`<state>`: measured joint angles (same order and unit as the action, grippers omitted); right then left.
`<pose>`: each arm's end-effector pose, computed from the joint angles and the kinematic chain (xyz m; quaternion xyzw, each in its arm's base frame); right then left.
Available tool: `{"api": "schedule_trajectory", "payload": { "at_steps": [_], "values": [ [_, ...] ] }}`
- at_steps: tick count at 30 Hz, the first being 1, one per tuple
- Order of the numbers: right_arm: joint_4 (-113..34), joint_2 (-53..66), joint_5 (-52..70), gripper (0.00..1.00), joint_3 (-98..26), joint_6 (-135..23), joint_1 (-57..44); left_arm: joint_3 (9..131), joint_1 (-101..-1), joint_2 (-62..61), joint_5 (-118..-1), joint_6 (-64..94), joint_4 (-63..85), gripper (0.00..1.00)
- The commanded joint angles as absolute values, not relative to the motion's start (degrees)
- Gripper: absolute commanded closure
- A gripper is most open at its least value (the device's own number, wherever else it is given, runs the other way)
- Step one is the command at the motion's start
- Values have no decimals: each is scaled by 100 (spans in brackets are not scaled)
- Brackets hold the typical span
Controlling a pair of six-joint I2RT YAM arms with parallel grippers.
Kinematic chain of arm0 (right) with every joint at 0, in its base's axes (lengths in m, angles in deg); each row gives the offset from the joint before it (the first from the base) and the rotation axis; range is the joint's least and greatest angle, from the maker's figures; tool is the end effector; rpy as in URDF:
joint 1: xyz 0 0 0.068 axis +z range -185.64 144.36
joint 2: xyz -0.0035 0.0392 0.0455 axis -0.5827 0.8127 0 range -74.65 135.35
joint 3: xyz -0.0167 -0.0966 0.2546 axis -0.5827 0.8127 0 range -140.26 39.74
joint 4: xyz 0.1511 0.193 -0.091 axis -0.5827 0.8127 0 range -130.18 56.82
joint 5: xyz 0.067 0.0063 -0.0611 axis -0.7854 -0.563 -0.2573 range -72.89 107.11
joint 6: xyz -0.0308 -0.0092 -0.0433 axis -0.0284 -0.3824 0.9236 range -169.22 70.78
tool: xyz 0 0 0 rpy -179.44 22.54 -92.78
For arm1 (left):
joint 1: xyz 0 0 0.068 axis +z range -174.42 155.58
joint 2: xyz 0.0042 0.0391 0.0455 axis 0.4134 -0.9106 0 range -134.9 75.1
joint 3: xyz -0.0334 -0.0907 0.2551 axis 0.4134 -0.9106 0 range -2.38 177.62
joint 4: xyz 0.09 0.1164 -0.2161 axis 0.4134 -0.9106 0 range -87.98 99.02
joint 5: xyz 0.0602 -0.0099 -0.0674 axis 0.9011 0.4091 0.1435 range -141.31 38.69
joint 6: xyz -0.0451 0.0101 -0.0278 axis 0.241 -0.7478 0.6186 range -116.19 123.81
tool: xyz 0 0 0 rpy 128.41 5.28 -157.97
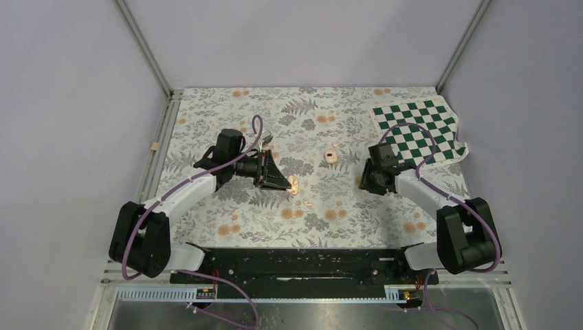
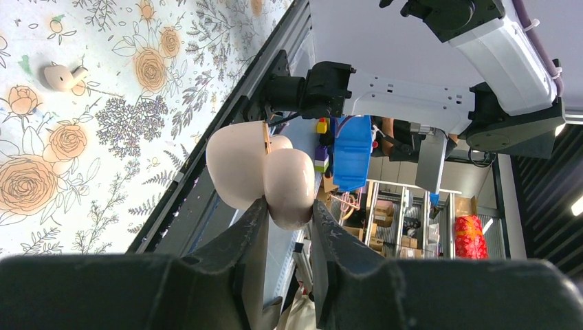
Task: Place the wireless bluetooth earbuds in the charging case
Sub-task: Pick up the earbud from the center of the board.
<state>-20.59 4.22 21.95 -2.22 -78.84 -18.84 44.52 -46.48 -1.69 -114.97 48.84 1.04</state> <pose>0.2511 0.0727 0.1821 0.1190 0.9494 0.0764 0.2805 0.2409 -0.1321 0.2453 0.0750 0.7941 -0.6012 0.0493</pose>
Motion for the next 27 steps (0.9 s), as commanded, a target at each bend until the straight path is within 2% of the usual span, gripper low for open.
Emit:
{"api": "schedule_trajectory", "payload": {
  "at_steps": [1, 9, 13, 19, 27],
  "values": [
    [-2268, 484, 2076, 55, -349, -7934, -1932, 4689, -4671, -176, -11626, 4880, 428, 100],
    [-2355, 560, 1858, 55, -275, -7892, -2008, 4662, -4667, -199, -11641, 4872, 467, 100],
    [-2556, 97, 1285, 57, -52, -7925, -1968, 4643, -4653, -186, -11671, 4874, 445, 100],
    [-2667, -536, 1358, 55, 80, -7692, -675, 4342, -4244, 133, -11769, 4910, 394, 100],
    [-2898, 272, 1393, 54, -498, -7683, 535, 4034, -3442, 722, -11836, 4914, 148, 100]
  ]
}}
